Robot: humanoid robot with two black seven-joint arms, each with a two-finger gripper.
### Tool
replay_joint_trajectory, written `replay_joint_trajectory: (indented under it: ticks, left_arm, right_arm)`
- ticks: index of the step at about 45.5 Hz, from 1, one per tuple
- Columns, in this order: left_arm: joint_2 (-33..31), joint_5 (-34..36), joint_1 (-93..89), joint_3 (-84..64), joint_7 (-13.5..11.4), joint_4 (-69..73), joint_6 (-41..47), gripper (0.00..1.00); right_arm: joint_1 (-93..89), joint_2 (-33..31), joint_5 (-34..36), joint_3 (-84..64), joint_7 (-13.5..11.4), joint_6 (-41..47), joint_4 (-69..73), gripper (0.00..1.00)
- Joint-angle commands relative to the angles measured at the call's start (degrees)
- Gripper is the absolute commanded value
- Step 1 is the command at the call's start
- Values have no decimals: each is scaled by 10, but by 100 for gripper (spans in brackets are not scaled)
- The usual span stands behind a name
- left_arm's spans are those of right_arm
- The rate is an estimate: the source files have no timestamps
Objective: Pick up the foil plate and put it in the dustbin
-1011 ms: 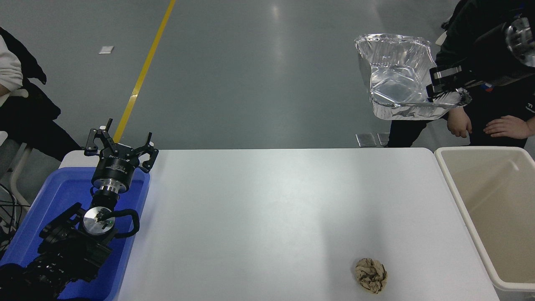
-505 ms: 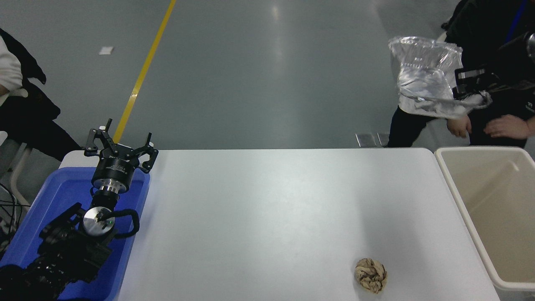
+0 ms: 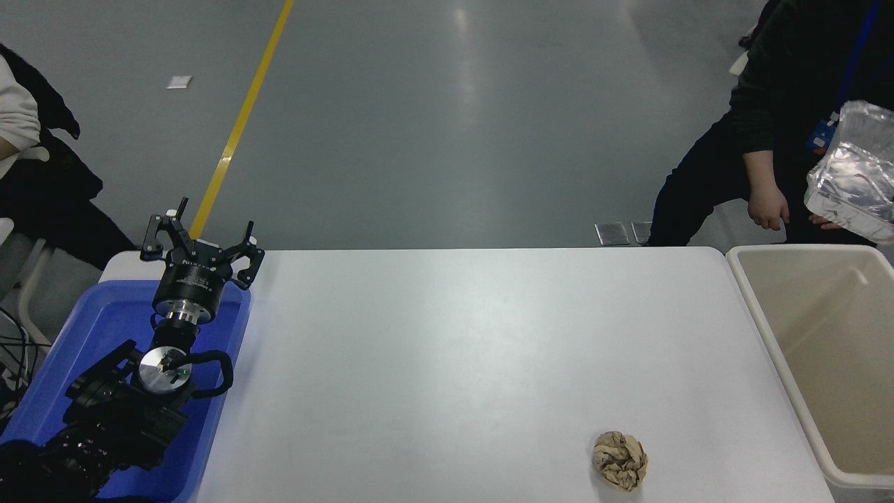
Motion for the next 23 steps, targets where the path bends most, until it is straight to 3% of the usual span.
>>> replay_joint_trajectory:
  ticks: [1,9,23]
  left_arm:
    - [1,-1,0,0,0,0,0,99]
    - [0,0,0,0,1,0,0,99]
    - [0,0,0,0,1,0,0,99]
  right_arm:
    - [-170,23,88,73,-4,-64,-94,0]
    - [-215,55,157,74,-25,-123,-120,0]
    - [-276,108,172,98,-38,-207,-124,0]
